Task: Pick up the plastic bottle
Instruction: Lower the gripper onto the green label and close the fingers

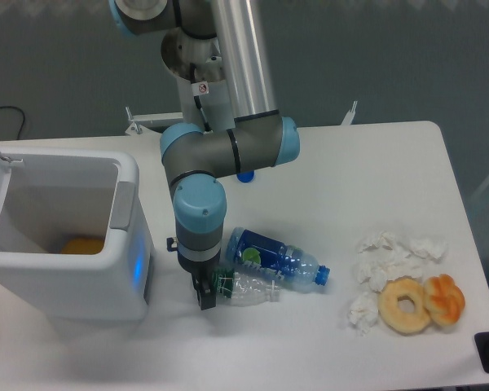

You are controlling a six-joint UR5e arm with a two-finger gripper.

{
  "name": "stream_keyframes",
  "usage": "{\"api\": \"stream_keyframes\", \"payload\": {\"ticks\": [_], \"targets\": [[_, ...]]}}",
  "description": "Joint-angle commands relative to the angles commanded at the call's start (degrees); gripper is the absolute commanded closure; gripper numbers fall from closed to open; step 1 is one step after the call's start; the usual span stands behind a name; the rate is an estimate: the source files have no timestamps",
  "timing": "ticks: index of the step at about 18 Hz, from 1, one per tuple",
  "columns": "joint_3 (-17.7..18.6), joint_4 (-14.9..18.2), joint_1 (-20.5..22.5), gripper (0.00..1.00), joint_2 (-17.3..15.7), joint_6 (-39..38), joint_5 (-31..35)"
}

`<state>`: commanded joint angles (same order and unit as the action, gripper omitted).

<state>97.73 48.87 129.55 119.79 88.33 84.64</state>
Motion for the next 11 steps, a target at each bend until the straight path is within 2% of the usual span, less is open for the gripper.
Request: {"api": "stream_keyframes", "payload": {"ticks": [11], "targets": [[-0.09,0.09,0.0,0.27,-0.09,0.0,0.09]]}}
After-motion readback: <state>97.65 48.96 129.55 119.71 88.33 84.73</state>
